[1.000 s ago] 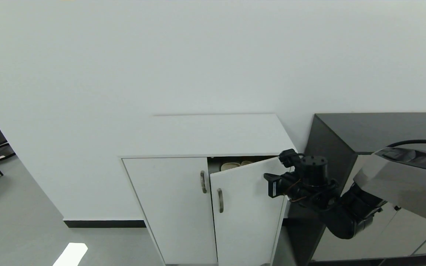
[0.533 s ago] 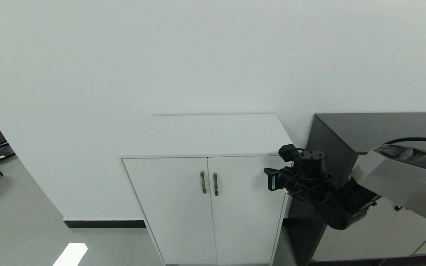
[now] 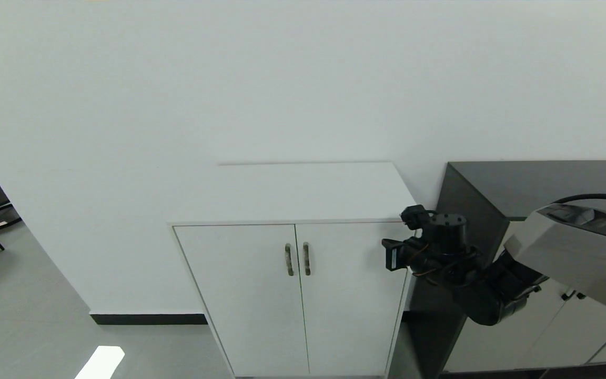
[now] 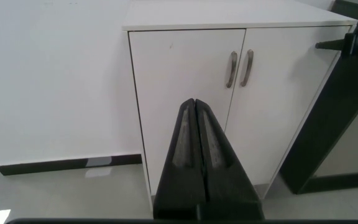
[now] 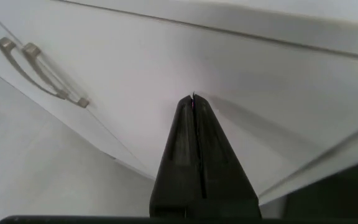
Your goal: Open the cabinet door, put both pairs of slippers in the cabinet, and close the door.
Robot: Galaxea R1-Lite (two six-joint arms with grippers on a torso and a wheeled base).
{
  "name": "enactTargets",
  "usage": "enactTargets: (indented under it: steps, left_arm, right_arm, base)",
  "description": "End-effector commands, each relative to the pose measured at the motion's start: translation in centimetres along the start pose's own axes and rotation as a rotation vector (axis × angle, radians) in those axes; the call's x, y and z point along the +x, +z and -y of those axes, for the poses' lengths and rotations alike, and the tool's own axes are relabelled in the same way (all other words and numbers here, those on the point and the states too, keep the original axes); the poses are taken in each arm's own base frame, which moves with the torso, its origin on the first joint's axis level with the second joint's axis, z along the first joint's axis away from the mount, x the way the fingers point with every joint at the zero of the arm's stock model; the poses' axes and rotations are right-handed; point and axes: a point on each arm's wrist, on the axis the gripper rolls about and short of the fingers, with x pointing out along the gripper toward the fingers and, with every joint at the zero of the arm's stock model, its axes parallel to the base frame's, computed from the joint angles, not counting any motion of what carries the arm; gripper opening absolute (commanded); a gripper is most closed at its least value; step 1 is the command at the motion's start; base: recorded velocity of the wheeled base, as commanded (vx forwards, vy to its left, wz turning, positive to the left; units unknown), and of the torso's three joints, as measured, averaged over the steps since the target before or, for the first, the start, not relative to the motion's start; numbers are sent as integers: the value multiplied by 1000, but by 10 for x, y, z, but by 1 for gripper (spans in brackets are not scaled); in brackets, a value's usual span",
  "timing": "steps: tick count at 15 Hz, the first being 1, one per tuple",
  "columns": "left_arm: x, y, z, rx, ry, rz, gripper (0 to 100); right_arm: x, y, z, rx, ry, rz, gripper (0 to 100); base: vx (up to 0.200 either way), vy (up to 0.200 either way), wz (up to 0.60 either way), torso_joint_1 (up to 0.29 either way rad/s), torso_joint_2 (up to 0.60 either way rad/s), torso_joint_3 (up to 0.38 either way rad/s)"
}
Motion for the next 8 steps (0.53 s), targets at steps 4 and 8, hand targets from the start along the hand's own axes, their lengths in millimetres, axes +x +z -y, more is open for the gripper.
enactTargets:
  steps: [4, 8]
  left_arm:
    - [0, 0, 0, 0, 2, -1, 0]
    - [0, 0, 0, 0, 0, -1, 0]
  right_arm:
    - [-152, 53, -15, -22, -213, 92, 0]
    - [-303, 24, 24, -64, -522, 46, 0]
  base:
    - [0, 0, 0, 0, 0, 0]
    - [0, 0, 0, 0, 0, 0]
